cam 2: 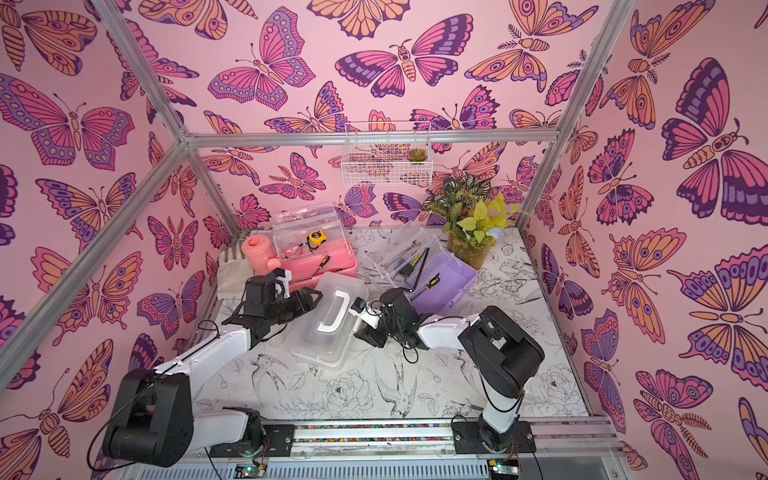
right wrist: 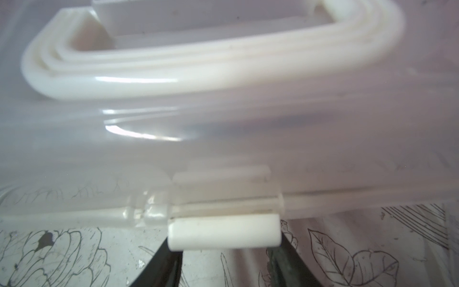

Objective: Close toolboxes
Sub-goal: Fasten the toolbox latch on the toolbox.

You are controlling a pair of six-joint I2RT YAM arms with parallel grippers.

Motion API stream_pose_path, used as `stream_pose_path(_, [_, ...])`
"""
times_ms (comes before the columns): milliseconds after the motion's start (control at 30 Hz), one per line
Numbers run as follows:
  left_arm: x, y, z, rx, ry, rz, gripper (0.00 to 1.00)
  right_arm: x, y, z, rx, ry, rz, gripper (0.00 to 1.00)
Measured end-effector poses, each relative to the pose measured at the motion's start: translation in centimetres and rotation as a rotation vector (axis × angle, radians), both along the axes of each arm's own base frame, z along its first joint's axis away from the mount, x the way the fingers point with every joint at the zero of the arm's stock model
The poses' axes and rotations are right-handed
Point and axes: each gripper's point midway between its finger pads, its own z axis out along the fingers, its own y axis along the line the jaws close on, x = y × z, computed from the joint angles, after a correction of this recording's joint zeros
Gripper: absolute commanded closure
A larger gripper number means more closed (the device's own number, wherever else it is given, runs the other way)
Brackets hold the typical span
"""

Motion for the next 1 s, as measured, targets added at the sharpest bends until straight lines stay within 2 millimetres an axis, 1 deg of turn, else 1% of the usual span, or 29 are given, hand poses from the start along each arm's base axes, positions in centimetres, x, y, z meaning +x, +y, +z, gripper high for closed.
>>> stream_pose_path(267, [0.2,-0.2,-0.1,-0.006,-0.003,-0.008,0.23,-0.3,-0.6,0.2,-0.035,0.000,0.003,0.56])
stream_pose_path(600, [0.4,-0.6,-0.1,-0.021,-0.011,-0.026,0.24,-0.2,-0.8,0.6,-0.120,0.045,0.011,0.57])
stream_pose_path(1000, [0.6,-0.9,-0.2,-0.037,-0.019,-0.043,0.24,-0.2,-0.9,1.9,-0.213,0.088,0.011,0.58])
